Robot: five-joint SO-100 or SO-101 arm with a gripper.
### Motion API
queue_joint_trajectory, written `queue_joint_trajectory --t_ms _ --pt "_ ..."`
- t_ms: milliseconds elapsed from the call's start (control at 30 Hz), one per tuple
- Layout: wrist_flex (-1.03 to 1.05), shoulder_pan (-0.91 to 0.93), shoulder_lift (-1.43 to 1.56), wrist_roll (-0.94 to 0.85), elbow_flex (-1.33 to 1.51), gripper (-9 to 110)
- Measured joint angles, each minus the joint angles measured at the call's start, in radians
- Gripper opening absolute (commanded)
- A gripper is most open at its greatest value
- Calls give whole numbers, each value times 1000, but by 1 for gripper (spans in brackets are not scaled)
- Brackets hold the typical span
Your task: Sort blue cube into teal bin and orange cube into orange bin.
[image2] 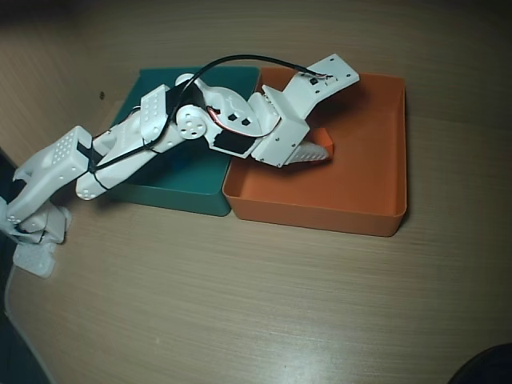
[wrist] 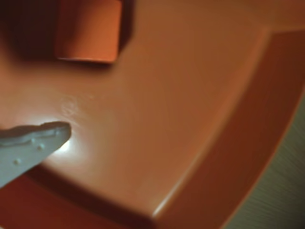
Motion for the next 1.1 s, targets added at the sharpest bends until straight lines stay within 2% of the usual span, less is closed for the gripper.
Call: queue_joint_trajectory --t_ms 100,167,300,500,767,1100 --pt "63 -5 15 0 0 -2" --pt "109 -11 46 0 0 -8" --pt "199 -18 133 0 0 -3" --pt "302 -17 282 0 0 -6" --pt "333 40 505 0 6 -6" --pt "333 195 839 0 439 -6"
